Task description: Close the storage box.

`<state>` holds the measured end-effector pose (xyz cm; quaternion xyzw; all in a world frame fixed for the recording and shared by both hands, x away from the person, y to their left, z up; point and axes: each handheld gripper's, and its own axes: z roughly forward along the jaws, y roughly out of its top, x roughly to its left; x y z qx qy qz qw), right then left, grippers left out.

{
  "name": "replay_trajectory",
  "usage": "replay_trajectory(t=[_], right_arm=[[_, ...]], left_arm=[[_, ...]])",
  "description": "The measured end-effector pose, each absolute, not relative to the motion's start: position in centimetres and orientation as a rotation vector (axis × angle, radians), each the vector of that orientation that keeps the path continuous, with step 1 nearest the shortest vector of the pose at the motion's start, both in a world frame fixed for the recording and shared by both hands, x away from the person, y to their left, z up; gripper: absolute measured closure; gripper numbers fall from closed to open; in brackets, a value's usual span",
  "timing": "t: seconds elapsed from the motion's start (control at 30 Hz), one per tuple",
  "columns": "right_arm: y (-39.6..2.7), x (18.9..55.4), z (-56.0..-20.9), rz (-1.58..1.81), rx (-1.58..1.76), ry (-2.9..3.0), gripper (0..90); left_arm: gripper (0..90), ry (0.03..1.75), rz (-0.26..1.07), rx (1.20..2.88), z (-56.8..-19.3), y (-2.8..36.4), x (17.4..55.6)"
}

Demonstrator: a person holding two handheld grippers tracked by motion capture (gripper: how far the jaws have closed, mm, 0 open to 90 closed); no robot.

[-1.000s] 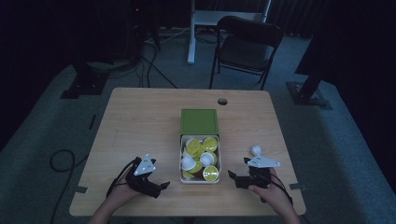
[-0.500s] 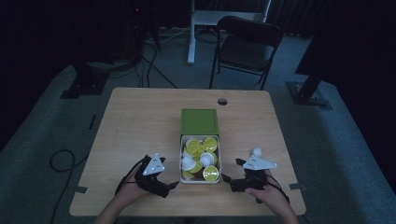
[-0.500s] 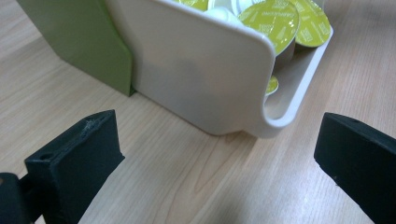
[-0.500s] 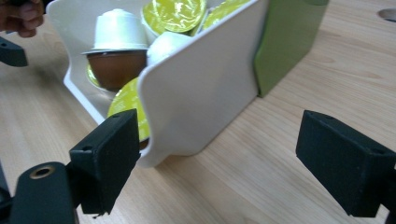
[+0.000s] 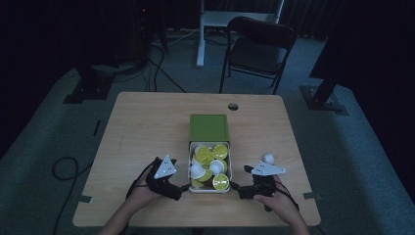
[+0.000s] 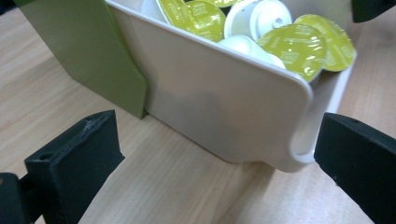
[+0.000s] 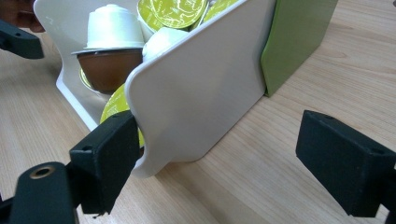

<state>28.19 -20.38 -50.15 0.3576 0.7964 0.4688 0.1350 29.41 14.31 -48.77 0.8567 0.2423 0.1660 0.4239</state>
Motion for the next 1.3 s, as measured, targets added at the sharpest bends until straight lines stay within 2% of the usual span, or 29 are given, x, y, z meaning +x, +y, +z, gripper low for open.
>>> replay_trajectory(t=[1.3], right_arm=[[-19.9, 30.9, -50.2, 1.327, 1.086, 2.253, 12.5]], left_arm=[[0.5, 0.659, 0.463, 2.146, -48.7, 14.3, 32.9]])
